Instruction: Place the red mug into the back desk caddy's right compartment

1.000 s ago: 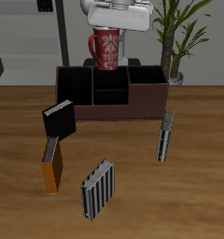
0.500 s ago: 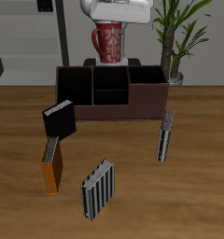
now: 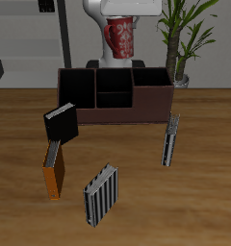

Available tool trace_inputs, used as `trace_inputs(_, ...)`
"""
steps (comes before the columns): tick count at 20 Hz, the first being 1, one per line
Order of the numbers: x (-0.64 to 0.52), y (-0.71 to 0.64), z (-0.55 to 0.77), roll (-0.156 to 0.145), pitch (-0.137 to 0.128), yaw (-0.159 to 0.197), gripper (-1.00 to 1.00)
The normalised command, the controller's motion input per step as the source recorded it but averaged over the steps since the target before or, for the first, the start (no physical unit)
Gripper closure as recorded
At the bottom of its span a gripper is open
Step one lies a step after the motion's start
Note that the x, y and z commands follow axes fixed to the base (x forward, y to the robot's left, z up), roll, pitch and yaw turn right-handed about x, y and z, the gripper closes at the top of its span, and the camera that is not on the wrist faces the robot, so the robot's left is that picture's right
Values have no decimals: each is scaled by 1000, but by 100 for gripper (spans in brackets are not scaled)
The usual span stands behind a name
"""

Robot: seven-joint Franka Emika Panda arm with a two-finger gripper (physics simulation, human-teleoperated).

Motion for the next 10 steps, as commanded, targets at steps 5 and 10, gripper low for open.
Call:
trace_inputs(5,-87,265,-122,33,31,62,100)
trace_inputs(10,73,216,-91,-26,28,46,100)
